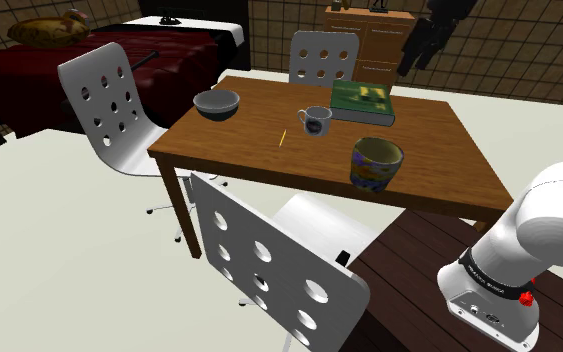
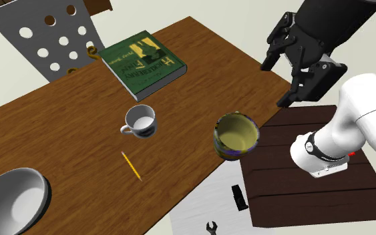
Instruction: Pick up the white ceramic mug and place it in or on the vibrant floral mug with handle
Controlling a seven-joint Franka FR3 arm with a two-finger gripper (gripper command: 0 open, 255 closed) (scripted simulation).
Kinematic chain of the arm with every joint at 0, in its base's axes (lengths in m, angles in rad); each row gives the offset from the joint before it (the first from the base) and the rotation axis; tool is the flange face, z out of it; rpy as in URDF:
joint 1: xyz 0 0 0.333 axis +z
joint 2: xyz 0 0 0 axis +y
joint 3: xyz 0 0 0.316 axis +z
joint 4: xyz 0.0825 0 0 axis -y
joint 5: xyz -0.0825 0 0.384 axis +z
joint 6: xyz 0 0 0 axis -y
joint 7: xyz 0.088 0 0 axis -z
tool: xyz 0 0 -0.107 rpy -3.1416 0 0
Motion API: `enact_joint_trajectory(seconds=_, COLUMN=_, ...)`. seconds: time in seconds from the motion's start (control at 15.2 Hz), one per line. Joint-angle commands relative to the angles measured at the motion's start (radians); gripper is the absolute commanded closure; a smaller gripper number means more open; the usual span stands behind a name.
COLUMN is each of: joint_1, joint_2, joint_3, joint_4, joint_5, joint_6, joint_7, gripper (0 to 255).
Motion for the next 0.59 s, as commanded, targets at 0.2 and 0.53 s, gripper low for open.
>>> enact_joint_trajectory(seconds=0.2, joint_1=-0.005, joint_2=0.092, joint_3=-0.024, joint_4=0.007, joint_5=-0.008, joint_6=0.071, joint_7=-0.024, gripper=0)
enact_joint_trajectory(seconds=0.53, joint_1=-0.011, joint_2=0.259, joint_3=-0.063, joint_4=0.045, joint_5=-0.013, joint_6=0.177, joint_7=-0.064, gripper=0)
